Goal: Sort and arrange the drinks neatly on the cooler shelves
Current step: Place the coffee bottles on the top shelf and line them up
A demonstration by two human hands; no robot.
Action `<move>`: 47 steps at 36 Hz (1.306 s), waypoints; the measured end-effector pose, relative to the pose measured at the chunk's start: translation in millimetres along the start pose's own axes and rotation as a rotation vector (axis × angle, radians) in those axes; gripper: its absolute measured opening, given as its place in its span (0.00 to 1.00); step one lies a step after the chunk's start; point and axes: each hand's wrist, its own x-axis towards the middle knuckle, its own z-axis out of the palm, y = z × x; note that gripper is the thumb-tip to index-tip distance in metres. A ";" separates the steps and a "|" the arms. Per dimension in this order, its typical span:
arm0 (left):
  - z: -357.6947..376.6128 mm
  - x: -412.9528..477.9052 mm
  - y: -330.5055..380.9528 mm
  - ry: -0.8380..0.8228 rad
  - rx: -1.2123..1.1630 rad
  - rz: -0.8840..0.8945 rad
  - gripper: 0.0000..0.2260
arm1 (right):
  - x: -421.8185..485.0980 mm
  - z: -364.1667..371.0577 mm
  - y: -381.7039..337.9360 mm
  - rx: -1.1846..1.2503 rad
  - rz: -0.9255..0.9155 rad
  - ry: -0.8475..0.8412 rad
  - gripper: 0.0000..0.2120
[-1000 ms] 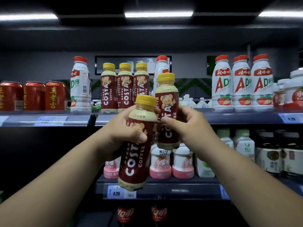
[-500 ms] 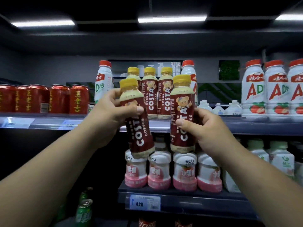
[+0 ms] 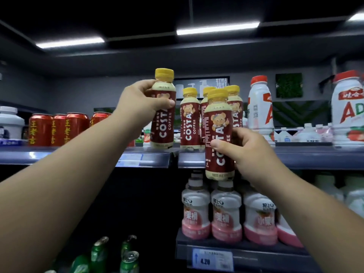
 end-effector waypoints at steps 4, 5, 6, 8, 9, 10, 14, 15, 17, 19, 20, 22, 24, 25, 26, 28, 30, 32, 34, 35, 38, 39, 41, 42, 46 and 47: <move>13.0 17.2 -12.8 -0.010 0.076 0.028 0.20 | 1.8 1.6 -1.2 -0.031 -0.006 0.010 0.17; 16.1 20.2 -16.0 -0.007 0.086 0.028 0.21 | 1.7 1.2 -1.8 -0.036 -0.007 0.011 0.16; 18.8 22.4 -18.9 -0.004 0.099 0.027 0.24 | 1.7 0.6 -2.1 -0.041 -0.008 0.012 0.16; 22.2 24.9 -23.3 0.009 0.134 0.034 0.27 | 1.6 -1.2 -2.0 -0.047 -0.011 0.019 0.16; 23.3 25.3 -24.7 0.017 0.149 0.044 0.28 | 1.5 -2.1 -1.6 -0.050 -0.011 0.027 0.17; 24.0 26.0 -25.9 0.024 0.158 0.051 0.27 | 1.4 -3.1 -1.3 -0.053 -0.008 0.035 0.17; 25.0 27.1 -26.1 0.027 0.152 0.046 0.23 | 1.8 -5.5 1.8 -0.062 0.006 0.043 0.19; 25.1 27.0 -25.7 0.025 0.153 0.041 0.23 | 1.8 -5.6 2.2 -0.060 0.007 0.043 0.18; 25.5 25.9 -23.8 0.025 0.156 0.036 0.23 | 1.9 -5.4 3.1 -0.054 0.007 0.047 0.16; 26.9 24.0 -21.1 0.029 0.145 0.045 0.25 | 1.2 -6.3 3.7 -0.061 0.001 0.045 0.14; 27.8 23.0 -19.3 0.028 0.130 0.049 0.25 | 0.6 -7.5 4.0 -0.068 -0.003 0.044 0.14; 30.5 19.7 -13.3 0.009 0.085 0.053 0.21 | -0.5 -11.9 4.8 -0.089 -0.009 0.047 0.15; 35.9 15.3 -6.5 -0.027 0.032 0.066 0.18 | -1.0 -19.4 5.3 -0.111 -0.012 0.066 0.16; 39.7 12.3 -2.2 -0.050 0.005 0.075 0.18 | -0.8 -24.6 5.4 -0.127 -0.014 0.080 0.16; 44.2 9.5 1.9 -0.076 -0.016 0.080 0.19 | -0.2 -30.9 5.4 -0.147 -0.017 0.097 0.16; 55.3 5.1 6.9 -0.129 -0.039 0.086 0.19 | 1.6 -46.8 6.1 -0.190 -0.031 0.140 0.16; 67.1 0.2 10.9 -0.173 -0.065 0.100 0.20 | 4.4 -65.0 6.7 -0.232 -0.038 0.185 0.16; 80.7 -4.2 14.6 -0.202 -0.081 0.117 0.21 | 8.9 -84.3 8.2 -0.249 -0.036 0.226 0.14; 96.0 -8.8 18.1 -0.218 -0.091 0.128 0.18 | 14.2 -102.4 9.0 -0.262 -0.025 0.258 0.13; 103.2 -10.8 19.7 -0.223 -0.103 0.127 0.16 | 17.5 -110.6 9.7 -0.265 -0.018 0.272 0.13; 122.5 -15.0 22.6 -0.248 -0.132 0.119 0.15 | 26.8 -130.9 10.9 -0.264 -0.002 0.300 0.17; 127.3 -15.8 23.1 -0.253 -0.126 0.111 0.15 | 29.5 -136.7 11.1 -0.260 0.000 0.304 0.18; 135.1 -16.3 21.7 -0.261 -0.127 0.095 0.16 | 35.3 -148.0 12.6 -0.265 0.007 0.308 0.17; 138.3 -16.3 20.2 -0.258 -0.132 0.089 0.16 | 38.0 -153.0 13.3 -0.276 0.016 0.308 0.16; 149.2 -18.1 16.3 -0.222 -0.158 0.071 0.19 | 50.3 -168.2 17.4 -0.278 0.054 0.323 0.13; 150.7 -18.0 16.2 -0.214 -0.155 0.062 0.21 | 54.3 -170.5 18.5 -0.283 0.057 0.328 0.12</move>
